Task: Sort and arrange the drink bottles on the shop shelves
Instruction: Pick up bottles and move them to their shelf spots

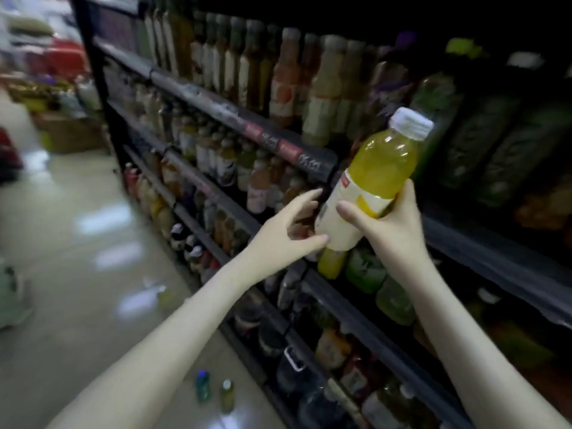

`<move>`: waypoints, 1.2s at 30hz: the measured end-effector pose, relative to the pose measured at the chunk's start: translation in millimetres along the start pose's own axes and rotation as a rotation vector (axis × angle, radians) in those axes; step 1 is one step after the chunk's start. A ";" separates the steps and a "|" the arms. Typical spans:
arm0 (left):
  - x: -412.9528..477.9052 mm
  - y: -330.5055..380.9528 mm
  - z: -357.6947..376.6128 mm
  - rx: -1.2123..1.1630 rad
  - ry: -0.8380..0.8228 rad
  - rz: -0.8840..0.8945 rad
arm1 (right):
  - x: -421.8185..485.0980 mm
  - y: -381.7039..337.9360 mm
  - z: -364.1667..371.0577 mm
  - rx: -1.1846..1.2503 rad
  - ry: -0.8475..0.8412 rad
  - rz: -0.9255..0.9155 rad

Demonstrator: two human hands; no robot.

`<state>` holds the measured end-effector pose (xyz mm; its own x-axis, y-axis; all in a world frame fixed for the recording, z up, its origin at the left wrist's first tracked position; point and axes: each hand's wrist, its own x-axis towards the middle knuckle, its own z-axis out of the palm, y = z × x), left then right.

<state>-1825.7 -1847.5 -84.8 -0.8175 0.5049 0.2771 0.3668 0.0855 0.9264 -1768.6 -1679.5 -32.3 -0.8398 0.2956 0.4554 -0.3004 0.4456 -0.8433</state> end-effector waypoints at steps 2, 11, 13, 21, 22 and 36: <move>-19.2 -21.1 -21.7 0.023 0.003 -0.082 | -5.4 11.4 48.9 0.055 -0.089 0.053; -72.4 -112.9 -196.6 0.136 0.195 -0.329 | -6.1 18.3 261.9 0.342 -0.482 0.283; -76.7 -131.9 -238.7 0.160 0.166 -0.372 | -2.0 16.5 302.2 0.345 -0.502 0.326; -21.0 -173.8 -329.4 0.281 -0.102 -0.398 | 35.9 29.2 379.1 0.422 -0.362 0.513; -8.5 -179.6 -330.7 0.291 -0.139 -0.389 | 43.4 34.1 380.5 0.424 -0.328 0.523; 163.7 -256.6 -356.9 0.396 -0.534 -0.152 | 143.8 131.1 432.8 0.214 0.250 0.550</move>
<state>-2212.1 -2093.4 -186.1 -0.5793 0.8080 -0.1071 0.4830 0.4462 0.7534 -2124.6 -1944.2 -200.9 -0.7736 0.6330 -0.0292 0.0393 0.0020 -0.9992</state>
